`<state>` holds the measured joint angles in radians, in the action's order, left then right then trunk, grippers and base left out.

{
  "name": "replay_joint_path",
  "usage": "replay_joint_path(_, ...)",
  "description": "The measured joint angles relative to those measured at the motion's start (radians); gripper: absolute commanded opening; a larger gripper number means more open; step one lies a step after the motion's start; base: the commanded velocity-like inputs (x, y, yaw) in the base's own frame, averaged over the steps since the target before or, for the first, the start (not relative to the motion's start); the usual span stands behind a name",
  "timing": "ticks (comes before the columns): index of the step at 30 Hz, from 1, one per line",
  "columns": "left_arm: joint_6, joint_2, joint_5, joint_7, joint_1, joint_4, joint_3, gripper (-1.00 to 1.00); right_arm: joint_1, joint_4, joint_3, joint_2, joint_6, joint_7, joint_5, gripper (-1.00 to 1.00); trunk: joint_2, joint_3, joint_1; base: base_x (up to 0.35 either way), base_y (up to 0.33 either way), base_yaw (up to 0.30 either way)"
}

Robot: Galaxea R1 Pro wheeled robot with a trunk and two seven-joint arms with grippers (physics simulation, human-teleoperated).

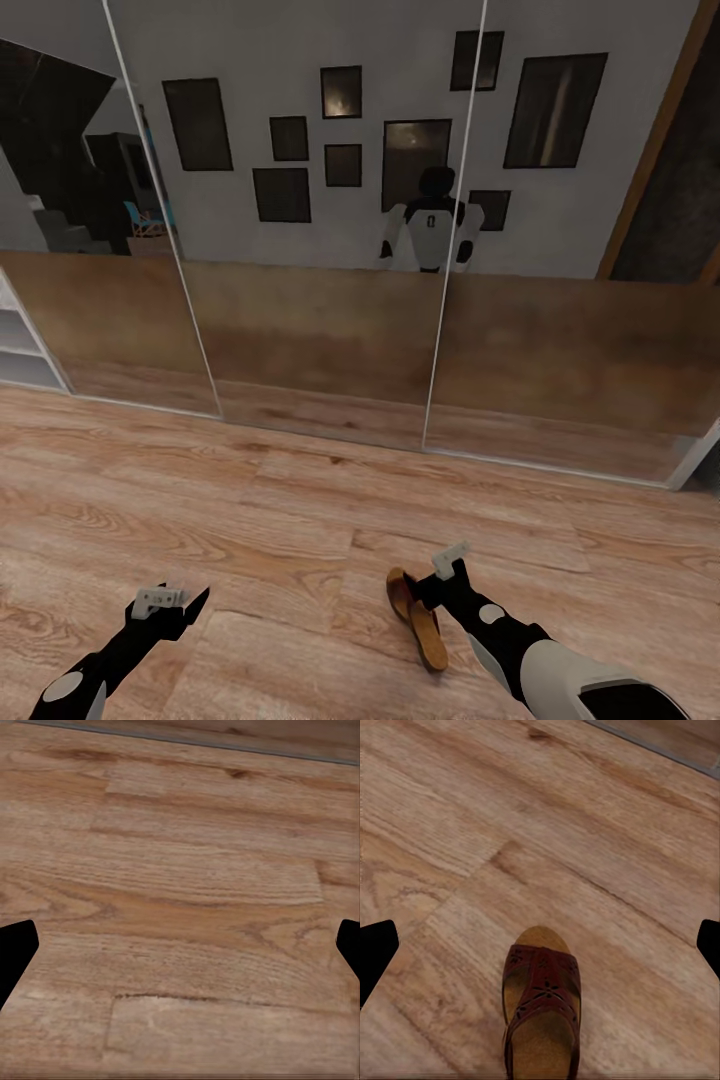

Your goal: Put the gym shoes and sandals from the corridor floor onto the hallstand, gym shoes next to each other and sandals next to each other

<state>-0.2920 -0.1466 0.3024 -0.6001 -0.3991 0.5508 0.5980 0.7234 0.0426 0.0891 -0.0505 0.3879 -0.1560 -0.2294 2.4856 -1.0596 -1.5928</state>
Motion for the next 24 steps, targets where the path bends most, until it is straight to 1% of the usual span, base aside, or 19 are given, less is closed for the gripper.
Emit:
replay_joint_path(5, 0.000, 0.000, 0.000, 0.000, 0.000, 0.000, 0.000, 1.00, 0.000, 0.000, 0.000, 0.000, -0.001, 0.000, 0.002, 1.00, 0.000, 0.000, 0.000, -0.057, 0.000, 0.001)
replay_joint_path(22, 0.000, 0.000, -0.001, 0.000, 0.000, 0.000, 0.001, 1.00, 0.000, -0.001, -0.006, 0.001, 0.000, 0.009, 0.015, 1.00, 0.000, 0.000, 0.000, -0.001, 0.000, 0.000)
replay_joint_path(24, 0.000, 0.000, -0.001, -0.001, 0.000, 0.000, 0.001, 1.00, 0.000, 0.000, -0.006, 0.000, -0.001, 0.009, 0.031, 1.00, 0.000, 0.000, 0.000, 0.000, 0.000, 0.000)
